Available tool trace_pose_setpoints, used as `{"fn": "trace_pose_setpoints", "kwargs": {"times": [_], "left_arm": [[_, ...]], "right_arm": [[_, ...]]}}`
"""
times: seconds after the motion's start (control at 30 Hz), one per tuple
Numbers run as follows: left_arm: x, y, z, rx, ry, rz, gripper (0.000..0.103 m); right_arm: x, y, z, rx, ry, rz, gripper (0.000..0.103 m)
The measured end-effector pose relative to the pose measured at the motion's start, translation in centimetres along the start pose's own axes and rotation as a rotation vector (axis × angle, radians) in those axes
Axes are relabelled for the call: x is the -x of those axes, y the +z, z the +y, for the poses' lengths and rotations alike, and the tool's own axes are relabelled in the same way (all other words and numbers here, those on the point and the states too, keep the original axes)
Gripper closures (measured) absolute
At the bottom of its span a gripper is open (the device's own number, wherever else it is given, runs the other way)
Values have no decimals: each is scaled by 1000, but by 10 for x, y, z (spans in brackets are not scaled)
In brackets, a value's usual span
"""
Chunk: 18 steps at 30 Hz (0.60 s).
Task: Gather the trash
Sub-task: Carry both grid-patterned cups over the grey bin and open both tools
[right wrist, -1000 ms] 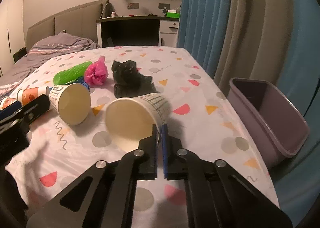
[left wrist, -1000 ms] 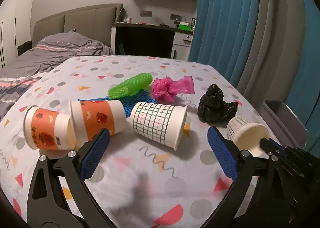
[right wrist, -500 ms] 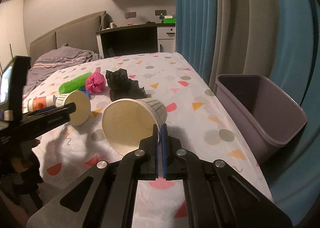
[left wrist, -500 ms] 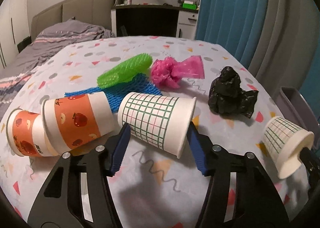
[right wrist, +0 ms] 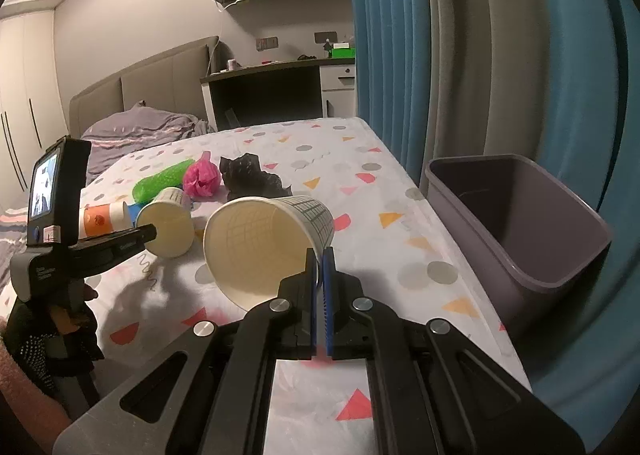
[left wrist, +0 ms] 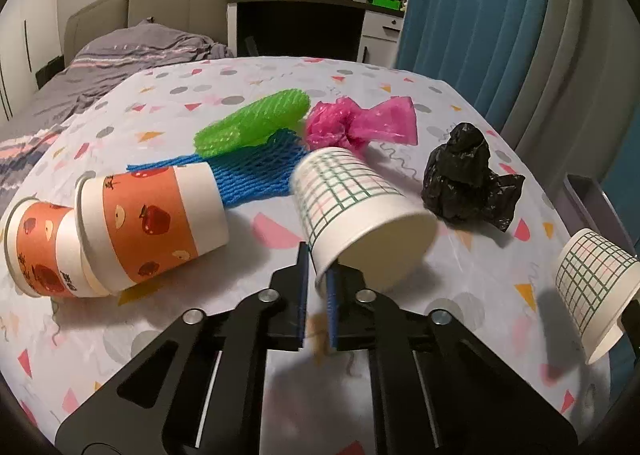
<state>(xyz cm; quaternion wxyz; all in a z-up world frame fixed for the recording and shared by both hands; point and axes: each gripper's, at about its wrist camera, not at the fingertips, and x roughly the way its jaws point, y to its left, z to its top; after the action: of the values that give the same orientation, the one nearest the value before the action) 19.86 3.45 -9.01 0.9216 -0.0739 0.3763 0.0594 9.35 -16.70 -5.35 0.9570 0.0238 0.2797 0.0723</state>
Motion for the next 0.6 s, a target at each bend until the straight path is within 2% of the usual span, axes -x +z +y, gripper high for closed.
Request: {"fn": "trace_pose_setpoints", "kwargs": {"times": [0.27,0.6], "left_arm": [[7,-4,2,25,-30,-7,101],[48,3,-13,11,-83,-94,101]], "right_arm": [[8,2,-10,-11,5,-18,99],[29,9,-36,-60,-9,-73,99]]}}
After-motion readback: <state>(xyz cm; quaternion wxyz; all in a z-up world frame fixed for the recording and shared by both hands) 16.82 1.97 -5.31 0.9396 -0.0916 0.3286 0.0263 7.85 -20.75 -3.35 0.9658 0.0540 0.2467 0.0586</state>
